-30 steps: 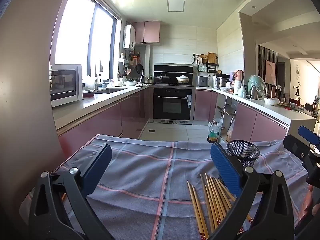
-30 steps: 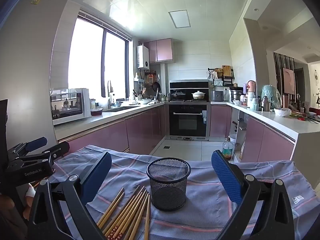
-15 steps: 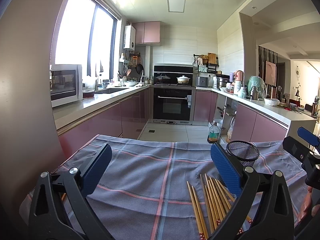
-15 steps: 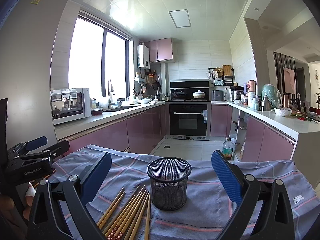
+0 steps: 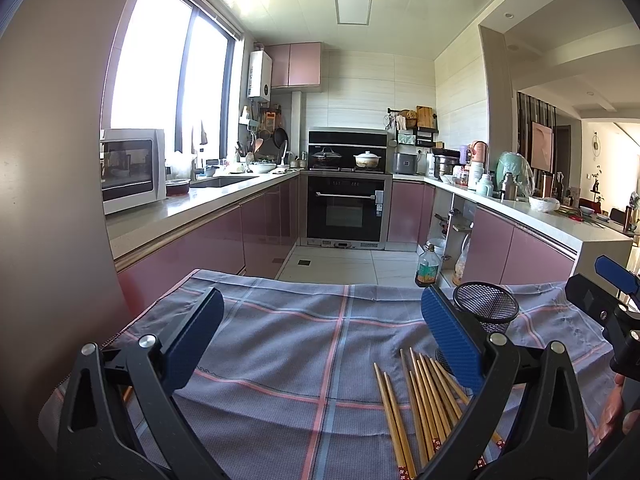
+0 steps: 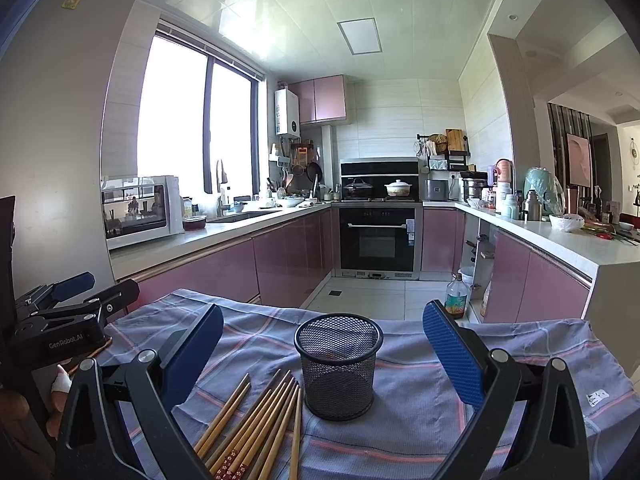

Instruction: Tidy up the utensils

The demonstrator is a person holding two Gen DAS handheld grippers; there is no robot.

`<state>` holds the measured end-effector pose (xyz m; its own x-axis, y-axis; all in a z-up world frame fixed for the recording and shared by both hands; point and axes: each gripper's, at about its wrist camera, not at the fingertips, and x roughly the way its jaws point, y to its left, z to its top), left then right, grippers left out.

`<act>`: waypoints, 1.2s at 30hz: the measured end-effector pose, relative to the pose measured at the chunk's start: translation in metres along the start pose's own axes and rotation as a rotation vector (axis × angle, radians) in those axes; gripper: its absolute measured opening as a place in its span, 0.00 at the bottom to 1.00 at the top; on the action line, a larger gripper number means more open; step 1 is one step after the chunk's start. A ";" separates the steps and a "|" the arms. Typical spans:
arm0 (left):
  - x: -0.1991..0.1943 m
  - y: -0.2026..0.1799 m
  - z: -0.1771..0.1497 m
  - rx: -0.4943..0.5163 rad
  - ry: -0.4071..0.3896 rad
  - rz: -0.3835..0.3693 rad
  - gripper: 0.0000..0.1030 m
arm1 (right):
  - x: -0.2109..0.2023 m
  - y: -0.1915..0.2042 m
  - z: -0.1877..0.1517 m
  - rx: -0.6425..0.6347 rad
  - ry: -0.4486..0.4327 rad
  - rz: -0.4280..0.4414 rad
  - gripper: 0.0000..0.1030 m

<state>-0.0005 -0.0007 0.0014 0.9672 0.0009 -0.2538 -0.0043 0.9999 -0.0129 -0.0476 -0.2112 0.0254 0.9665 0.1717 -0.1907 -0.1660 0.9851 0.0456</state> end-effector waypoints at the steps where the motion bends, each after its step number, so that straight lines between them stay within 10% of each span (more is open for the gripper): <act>1: 0.000 0.000 0.000 0.000 0.000 0.000 0.94 | 0.000 0.000 0.000 0.000 0.000 -0.001 0.94; 36: -0.001 0.000 0.003 0.000 0.004 -0.001 0.94 | 0.003 0.000 -0.004 0.009 0.005 0.005 0.94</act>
<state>-0.0004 -0.0005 0.0044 0.9663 -0.0006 -0.2575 -0.0029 0.9999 -0.0131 -0.0456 -0.2110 0.0209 0.9647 0.1766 -0.1956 -0.1690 0.9841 0.0553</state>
